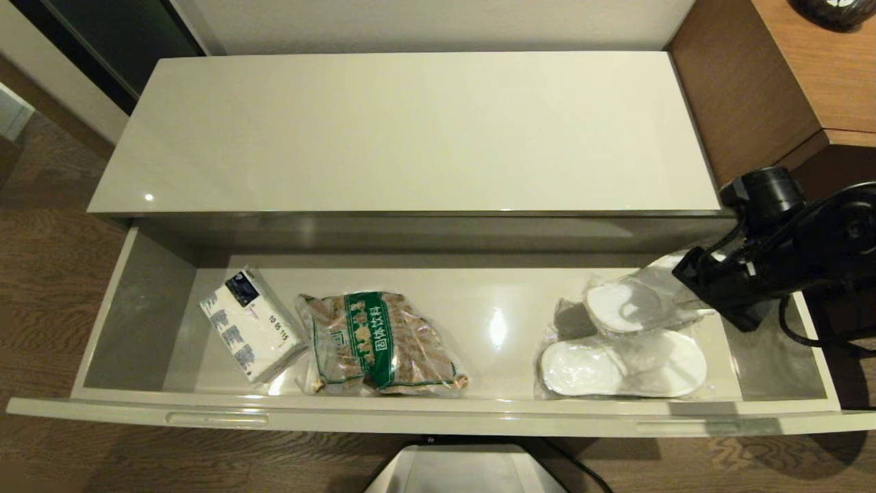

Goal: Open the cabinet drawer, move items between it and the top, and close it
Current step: Take out the disposable slippers from the drawer, then place the disposable slippers on the table

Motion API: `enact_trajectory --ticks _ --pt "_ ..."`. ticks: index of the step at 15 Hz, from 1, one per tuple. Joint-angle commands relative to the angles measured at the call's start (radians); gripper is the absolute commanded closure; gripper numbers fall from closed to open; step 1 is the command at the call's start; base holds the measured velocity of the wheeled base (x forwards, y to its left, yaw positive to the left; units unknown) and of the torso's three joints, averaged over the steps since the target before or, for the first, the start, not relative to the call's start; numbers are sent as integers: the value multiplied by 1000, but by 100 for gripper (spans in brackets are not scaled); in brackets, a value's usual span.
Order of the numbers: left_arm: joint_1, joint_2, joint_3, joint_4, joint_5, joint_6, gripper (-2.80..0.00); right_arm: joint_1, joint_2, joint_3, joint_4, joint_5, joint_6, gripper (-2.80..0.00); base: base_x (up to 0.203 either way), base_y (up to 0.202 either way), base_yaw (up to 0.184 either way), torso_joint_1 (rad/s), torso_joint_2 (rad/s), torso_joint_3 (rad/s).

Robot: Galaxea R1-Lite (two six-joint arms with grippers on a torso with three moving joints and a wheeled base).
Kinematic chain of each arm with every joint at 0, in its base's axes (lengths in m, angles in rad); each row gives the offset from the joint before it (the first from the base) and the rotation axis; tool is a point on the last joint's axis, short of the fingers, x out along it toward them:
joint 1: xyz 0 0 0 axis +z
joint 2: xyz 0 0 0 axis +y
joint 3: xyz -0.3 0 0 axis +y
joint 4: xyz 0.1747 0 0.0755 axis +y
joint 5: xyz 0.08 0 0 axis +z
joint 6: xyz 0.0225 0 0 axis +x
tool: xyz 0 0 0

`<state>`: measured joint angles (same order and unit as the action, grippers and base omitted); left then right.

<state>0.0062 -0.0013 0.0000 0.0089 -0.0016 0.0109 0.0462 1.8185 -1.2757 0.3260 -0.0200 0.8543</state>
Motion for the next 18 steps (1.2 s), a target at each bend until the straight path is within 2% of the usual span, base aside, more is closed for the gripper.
enact_trajectory --ticks 1,3,6,10,11,13,16,18 --pt "0 0 0 0 0 0 0 9 -150 -6 75 9 4 0 0 0 0 0 0 0" --pt "0 0 0 0 0 0 0 19 -208 -4 148 14 3 0 0 0 0 0 0 0" --pt "0 0 0 0 0 0 0 77 -276 -27 238 14 4 0 0 0 0 0 0 0" --pt "0 1 0 0 0 0 0 114 -301 -51 299 10 17 0 0 0 0 0 0 0" --pt "0 0 0 0 0 0 0 154 -327 -58 326 10 29 0 0 0 0 0 0 0" --pt "0 0 0 0 0 0 0 193 -354 -99 387 8 65 0 0 0 0 0 0 0" --pt "0 0 0 0 0 0 0 205 -364 -138 424 3 66 0 0 0 0 0 0 0" --pt "0 0 0 0 0 0 0 224 -368 -219 471 4 60 0 0 0 0 0 0 0"
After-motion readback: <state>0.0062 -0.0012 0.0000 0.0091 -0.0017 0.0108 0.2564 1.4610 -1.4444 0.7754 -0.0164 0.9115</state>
